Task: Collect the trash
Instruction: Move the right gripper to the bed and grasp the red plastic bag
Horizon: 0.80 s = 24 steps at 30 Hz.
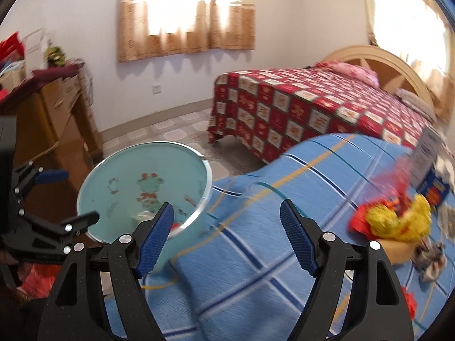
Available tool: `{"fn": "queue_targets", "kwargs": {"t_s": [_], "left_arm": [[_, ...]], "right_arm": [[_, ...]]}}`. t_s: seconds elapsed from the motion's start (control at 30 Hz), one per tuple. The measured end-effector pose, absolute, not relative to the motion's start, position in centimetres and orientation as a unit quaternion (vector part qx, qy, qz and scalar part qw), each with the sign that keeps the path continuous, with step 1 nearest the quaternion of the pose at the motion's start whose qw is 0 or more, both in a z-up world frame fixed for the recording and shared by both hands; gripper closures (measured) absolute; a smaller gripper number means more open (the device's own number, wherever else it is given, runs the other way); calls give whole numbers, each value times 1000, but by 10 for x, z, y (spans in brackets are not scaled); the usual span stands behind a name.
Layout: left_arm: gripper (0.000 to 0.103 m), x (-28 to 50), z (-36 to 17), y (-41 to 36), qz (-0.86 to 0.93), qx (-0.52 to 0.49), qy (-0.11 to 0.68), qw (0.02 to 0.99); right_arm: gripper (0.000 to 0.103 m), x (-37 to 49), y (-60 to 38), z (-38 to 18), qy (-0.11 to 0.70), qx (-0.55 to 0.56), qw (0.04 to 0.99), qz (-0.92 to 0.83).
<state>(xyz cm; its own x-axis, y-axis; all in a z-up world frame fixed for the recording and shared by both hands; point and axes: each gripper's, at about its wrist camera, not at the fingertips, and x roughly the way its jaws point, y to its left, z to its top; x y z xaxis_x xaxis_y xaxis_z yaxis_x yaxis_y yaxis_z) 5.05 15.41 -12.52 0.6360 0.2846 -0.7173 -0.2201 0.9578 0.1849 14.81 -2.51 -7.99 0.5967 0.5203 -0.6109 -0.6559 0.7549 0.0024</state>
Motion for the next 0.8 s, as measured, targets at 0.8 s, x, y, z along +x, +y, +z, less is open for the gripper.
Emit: {"fn": "queue_targets", "kwargs": {"t_s": [0.8], "left_arm": [[6,87,-119,112,115,43,385,915]], "right_arm": [[27,151,-212,-81,353,-42,928,113]]}}
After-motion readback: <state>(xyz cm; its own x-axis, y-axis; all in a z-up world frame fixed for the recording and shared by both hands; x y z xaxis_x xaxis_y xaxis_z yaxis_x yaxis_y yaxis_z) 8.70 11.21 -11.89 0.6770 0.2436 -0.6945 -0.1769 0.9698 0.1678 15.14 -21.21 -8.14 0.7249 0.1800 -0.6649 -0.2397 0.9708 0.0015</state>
